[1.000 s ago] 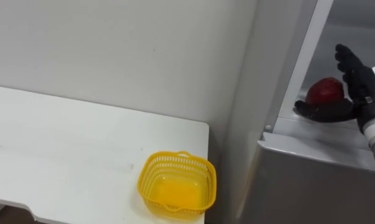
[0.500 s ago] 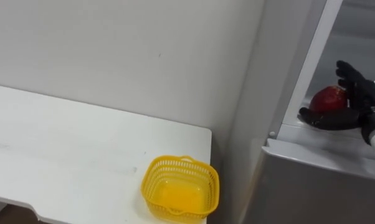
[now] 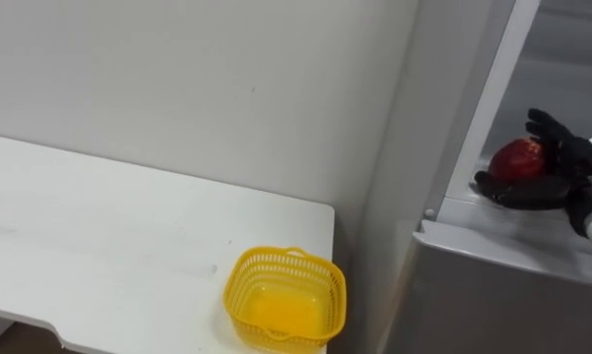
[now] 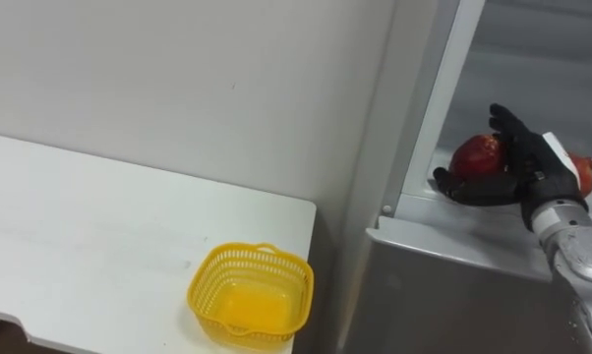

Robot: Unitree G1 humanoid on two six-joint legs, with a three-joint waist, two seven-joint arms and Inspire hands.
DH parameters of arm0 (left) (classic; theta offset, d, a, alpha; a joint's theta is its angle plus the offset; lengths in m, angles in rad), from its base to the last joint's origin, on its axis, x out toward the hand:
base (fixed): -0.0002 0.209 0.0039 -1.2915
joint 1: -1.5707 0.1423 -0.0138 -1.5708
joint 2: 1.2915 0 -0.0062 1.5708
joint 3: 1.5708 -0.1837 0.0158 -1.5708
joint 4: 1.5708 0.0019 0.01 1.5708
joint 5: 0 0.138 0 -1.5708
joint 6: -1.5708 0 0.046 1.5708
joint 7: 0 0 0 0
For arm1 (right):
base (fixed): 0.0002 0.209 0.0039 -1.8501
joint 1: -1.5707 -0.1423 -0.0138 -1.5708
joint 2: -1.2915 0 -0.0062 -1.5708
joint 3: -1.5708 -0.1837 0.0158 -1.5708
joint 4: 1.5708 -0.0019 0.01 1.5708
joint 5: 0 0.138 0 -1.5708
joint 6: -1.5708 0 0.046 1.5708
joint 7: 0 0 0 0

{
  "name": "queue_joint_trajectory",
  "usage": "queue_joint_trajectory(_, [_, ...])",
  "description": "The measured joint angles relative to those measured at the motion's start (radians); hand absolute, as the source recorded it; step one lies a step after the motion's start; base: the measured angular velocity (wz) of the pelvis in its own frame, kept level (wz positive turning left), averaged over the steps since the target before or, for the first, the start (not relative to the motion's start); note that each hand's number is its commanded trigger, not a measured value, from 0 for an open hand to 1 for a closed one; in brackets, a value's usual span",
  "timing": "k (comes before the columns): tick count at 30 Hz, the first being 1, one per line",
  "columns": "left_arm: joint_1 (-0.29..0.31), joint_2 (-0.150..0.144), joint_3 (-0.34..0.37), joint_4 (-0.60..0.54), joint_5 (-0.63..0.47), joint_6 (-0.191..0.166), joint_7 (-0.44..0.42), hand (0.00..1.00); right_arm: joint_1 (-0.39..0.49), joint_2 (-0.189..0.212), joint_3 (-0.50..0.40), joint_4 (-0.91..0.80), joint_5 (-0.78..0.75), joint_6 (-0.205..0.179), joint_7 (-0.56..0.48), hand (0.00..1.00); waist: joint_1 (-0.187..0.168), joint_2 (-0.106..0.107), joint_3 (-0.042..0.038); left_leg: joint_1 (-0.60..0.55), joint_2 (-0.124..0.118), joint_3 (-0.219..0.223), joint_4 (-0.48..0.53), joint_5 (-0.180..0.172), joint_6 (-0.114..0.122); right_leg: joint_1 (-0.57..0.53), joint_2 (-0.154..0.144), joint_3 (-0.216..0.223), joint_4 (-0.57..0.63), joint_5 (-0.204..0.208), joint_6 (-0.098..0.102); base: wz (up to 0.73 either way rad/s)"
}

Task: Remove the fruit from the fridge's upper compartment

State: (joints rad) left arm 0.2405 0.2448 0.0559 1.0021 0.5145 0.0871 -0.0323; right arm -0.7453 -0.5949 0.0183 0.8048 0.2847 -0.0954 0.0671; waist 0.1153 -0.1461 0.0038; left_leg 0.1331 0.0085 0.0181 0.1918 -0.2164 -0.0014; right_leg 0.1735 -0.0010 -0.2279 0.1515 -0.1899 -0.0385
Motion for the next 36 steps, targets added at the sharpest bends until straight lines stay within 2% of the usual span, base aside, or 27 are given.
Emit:
queue_joint_trajectory(6, [-0.014, 0.001, 0.0, -0.001, 0.0, 0.0, 0.0, 0.0, -0.018, -0.007, 0.002, 0.022, 0.016, 0.0, 0.037, 1.0, 0.0, 0.003, 0.002, 0.0, 0.0, 0.0, -0.001, 0.0, 0.0, 0.001, 0.0, -0.001, -0.001, 0.0, 0.0, 0.0])
queue_joint_trajectory(26, [-0.007, 0.003, 0.0, 0.0, -0.002, 0.0, 0.001, 0.0, -0.021, -0.021, 0.002, 0.03, 0.017, 0.0, 0.041, 1.0, 0.001, 0.004, 0.0025, 0.004, 0.0, 0.0, -0.005, 0.0, 0.0, -0.001, 0.003, 0.002, -0.001, 0.0, 0.0, 0.0])
queue_joint_trajectory(32, [-0.013, 0.008, 0.0, 0.004, -0.003, -0.001, 0.003, 0.0, -0.021, -0.02, 0.014, 0.019, 0.014, 0.001, 0.014, 1.0, 0.005, 0.0, 0.0011, 0.003, 0.001, 0.002, -0.004, 0.0, 0.0, -0.012, 0.002, 0.002, 0.001, 0.0, 0.0, 0.0])
queue_joint_trajectory(36, [-0.015, 0.009, -0.001, 0.01, 0.001, -0.002, 0.015, 0.0, -0.02, -0.02, 0.036, -0.029, 0.002, 0.008, -0.013, 1.0, 0.003, -0.008, -0.0033, 0.001, 0.001, 0.006, -0.003, 0.0, 0.0, -0.014, 0.001, 0.005, 0.003, 0.0, 0.0, -0.01])
